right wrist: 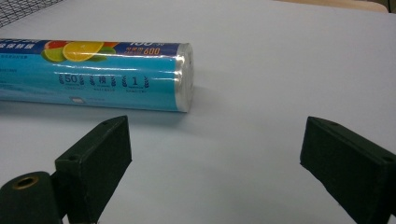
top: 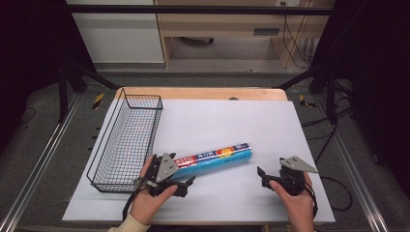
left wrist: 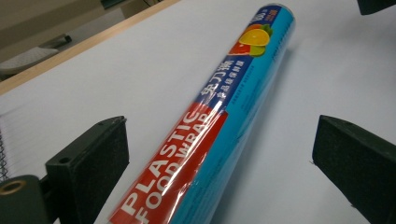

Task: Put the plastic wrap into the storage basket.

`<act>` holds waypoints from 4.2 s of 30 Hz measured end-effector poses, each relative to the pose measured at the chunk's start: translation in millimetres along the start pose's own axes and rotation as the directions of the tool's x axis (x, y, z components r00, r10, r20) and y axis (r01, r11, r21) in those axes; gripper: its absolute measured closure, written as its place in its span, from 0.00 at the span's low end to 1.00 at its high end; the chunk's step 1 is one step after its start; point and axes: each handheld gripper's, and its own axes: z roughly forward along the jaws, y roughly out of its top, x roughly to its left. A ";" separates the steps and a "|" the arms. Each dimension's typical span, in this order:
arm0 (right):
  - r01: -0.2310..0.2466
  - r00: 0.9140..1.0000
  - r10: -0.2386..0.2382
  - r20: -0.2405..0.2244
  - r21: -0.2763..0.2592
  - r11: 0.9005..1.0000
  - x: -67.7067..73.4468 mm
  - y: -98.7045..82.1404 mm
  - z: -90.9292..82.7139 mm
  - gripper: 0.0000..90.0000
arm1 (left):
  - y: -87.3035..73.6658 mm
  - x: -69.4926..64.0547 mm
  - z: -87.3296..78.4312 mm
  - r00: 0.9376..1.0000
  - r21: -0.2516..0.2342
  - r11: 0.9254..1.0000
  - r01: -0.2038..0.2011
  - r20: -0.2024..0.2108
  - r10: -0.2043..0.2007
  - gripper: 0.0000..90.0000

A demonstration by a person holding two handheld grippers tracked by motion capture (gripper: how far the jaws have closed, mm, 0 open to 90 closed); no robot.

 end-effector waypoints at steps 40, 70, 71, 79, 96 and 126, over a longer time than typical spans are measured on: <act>-0.006 1.000 0.006 -0.016 0.004 1.000 -0.8 -0.5 -1.0 0.11 | 66.6 8.0 112.1 0.924 0.385 0.866 -0.320 0.330 0.195 0.09; 0.001 1.000 0.000 -0.032 0.011 1.000 0.1 -0.5 0.5 0.11 | 60.8 10.8 138.2 0.919 0.496 0.804 -0.326 0.366 0.146 0.30; 0.001 1.000 0.000 -0.032 0.011 1.000 0.1 -0.5 0.5 0.11 | 60.7 11.1 138.9 0.916 0.501 0.797 -0.337 0.369 0.155 0.30; -0.003 0.999 0.004 -0.036 0.014 1.000 0.4 -0.4 0.5 0.12 | 59.9 8.0 143.2 0.914 0.521 0.779 -0.348 0.375 0.158 0.33; -0.002 0.999 0.003 -0.035 0.009 1.000 -0.6 -0.3 -0.5 0.12 | 63.6 -1.7 140.5 0.904 0.536 0.742 -0.403 0.360 0.230 0.35; -0.011 0.999 0.011 -0.040 0.001 1.000 -1.6 0.0 -2.2 0.12 | 88.3 -4.2 99.0 0.924 0.503 0.788 -0.354 0.320 0.210 0.36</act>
